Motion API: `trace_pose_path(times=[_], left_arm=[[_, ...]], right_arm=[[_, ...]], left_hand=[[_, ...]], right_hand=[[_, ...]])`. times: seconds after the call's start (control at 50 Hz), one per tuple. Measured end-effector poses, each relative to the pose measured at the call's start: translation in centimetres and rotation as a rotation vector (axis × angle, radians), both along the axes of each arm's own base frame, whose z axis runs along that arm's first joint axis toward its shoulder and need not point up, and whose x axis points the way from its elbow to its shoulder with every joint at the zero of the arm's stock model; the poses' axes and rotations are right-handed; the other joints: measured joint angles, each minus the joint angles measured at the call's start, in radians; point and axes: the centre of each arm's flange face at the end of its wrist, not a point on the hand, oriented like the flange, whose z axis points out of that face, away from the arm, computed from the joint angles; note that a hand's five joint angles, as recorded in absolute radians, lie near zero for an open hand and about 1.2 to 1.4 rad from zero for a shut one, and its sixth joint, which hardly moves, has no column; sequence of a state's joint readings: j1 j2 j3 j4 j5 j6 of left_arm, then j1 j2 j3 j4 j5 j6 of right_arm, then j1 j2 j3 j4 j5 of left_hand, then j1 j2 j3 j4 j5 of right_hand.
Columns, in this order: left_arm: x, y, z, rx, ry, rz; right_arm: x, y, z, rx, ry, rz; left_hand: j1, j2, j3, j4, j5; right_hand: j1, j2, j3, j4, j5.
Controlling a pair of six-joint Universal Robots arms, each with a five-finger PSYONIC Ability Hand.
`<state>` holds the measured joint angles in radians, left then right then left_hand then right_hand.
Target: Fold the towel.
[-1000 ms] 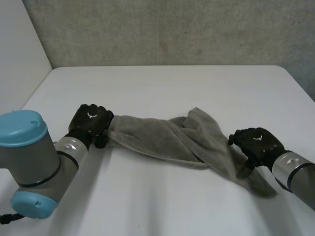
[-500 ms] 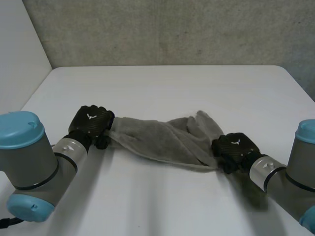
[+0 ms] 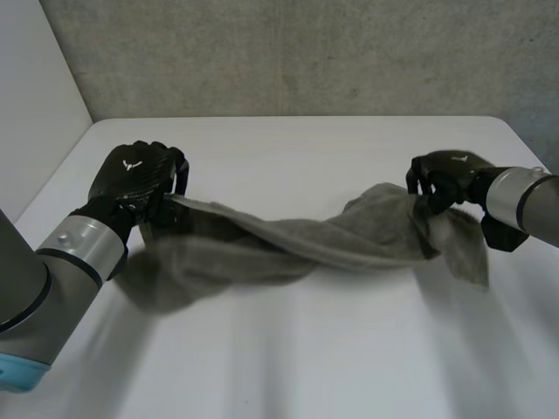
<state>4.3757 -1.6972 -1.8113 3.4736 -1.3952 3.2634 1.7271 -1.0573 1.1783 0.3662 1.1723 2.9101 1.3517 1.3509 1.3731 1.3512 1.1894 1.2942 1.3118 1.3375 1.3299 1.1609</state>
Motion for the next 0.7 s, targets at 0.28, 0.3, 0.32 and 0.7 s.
trace_pose_path(times=[0.28,0.3,0.32,0.7], left_arm=[[0.5,-1.3,-2.8,0.1,-0.026,0.022],[0.5,-1.3,-3.0,0.109,-0.026,0.023],[0.5,-1.3,-3.1,0.112,-0.025,0.023],[0.4,-1.6,-2.3,0.114,0.02,0.027]], right_arm=[[-1.0,-4.4,-2.2,0.074,0.112,0.015],[-0.9,-4.1,-1.6,0.073,0.107,0.022],[-0.9,-3.9,-1.3,0.071,0.104,0.026],[2.6,8.2,-1.5,0.019,0.038,0.237]], left_hand=[[0.0,0.0,0.0,0.0,0.001],[0.0,0.0,0.0,0.0,0.001],[0.0,0.0,0.0,0.0,0.001],[0.0,0.0,0.001,0.0,0.001]], right_hand=[[-1.058,-1.074,-1.103,-1.083,-1.102],[-1.063,-1.074,-1.103,-1.083,-1.102],[-1.063,-1.074,-1.103,-1.083,-1.102],[-1.0,-1.021,-1.047,-1.037,-1.032]])
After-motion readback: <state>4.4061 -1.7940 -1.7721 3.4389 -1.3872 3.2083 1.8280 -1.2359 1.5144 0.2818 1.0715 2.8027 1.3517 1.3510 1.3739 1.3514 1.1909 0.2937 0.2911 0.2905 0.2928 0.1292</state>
